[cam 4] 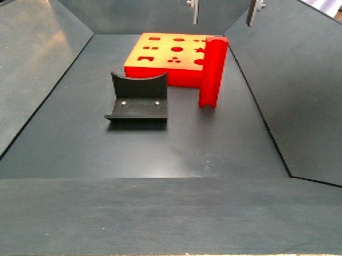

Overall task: Pick up the arch object. Move up. Rotate the arch object. Move to above the board. Insert the arch object.
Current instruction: Rotate the arch object.

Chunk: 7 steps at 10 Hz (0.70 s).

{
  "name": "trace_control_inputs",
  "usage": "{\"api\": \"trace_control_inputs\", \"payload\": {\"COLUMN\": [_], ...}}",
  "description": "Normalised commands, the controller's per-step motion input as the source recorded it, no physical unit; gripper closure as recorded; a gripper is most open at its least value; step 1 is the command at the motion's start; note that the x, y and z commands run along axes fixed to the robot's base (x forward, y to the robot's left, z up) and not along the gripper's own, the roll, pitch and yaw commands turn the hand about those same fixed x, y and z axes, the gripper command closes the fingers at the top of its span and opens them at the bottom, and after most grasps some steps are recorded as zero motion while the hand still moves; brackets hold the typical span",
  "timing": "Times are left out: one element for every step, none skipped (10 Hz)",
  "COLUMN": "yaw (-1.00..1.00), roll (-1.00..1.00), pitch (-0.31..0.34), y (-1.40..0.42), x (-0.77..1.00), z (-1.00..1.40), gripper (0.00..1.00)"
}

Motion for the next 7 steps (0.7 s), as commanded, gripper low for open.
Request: {"api": "trace_control_inputs", "payload": {"yaw": [0.21,0.16,0.11,0.07,0.05,0.05,0.04], "roll": [-0.04,-0.04,-0.03,-0.01,0.01,0.03,0.05], "pitch": [0.075,0.075,0.066,0.011,-0.019,-0.027,-0.039], "y": [0.00,0.00,0.00,0.01,0.01,0.01,0.01], "x": [0.03,0.00,0.01,0.04,0.04,0.03,0.02], "z": [0.00,-1.00,-1.00,-1.00,-0.95,-0.84,-0.64], "gripper": [0.00,0.00,0.00,0.00,0.00,0.00,0.00]}}
